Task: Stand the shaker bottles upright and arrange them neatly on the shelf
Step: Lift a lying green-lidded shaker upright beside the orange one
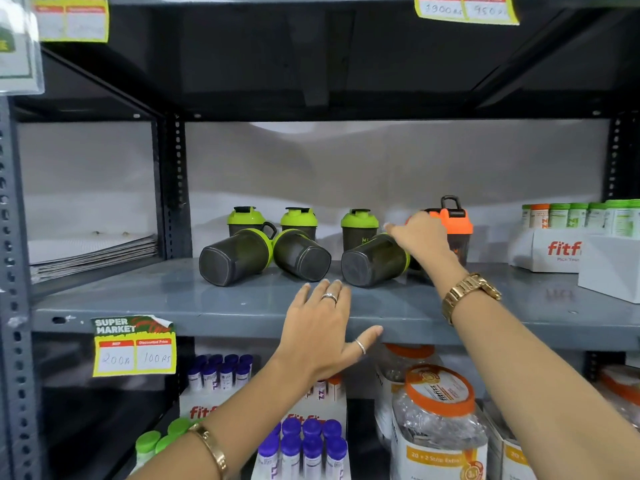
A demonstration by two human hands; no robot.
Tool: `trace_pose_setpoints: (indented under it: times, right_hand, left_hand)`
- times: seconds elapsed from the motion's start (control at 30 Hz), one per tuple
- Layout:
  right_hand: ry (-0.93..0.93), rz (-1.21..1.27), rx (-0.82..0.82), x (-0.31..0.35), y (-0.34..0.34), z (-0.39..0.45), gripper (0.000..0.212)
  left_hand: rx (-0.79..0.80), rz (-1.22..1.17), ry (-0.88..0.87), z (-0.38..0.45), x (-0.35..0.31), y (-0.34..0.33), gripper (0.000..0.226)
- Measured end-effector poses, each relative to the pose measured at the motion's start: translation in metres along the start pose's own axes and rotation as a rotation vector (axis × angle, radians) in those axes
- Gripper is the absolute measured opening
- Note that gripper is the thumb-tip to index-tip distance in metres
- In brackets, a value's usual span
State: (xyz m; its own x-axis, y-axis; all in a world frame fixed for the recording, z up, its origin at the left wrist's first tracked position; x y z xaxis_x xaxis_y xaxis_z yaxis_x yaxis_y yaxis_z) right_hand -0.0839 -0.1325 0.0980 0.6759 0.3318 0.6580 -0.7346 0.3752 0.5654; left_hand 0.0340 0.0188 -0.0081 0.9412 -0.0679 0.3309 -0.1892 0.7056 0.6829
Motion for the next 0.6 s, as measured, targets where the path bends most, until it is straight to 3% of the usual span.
trace_pose_setpoints:
  times: [0.2,0.3,0.47,0.6]
  right_hand:
    - [-0.369,0.222,0.263,0.003,-0.030,-0.005,0.091]
    - [-0.479,0.372,0.343,0.003,-0.038,-0.002,0.095]
    - [-0.442,0.399,0.421,0.006,-0.044,0.008,0.082]
    - [-0.282,0.287,0.366,0.012,-0.037,0.009,0.072]
  left_hand:
    - [-0.016,0.018,0.032,-0.016,0.006,0.010,0.073]
    - [-0.057,0.042,0.044,-0.023,0.006,0.008,0.067]
    - [-0.093,0.040,0.052,-0.026,0.006,0.003,0.062]
    - [-0.111,0.013,0.048,-0.025,0.006,0.002,0.060]
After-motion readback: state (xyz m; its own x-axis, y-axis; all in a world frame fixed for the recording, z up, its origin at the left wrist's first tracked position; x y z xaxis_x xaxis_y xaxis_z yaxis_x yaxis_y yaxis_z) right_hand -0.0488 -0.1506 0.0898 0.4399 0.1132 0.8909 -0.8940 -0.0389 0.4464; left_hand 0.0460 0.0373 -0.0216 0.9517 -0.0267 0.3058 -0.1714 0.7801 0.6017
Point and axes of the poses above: each hand's wrist, its own z-axis towards the middle knuckle, its own y-axis out of the back of the hand, x = y × z, the point moved 1 cm from there along z, towards the middle knuckle, and after that the axes turned 11 degrees about -y, right-handed, at the moved point
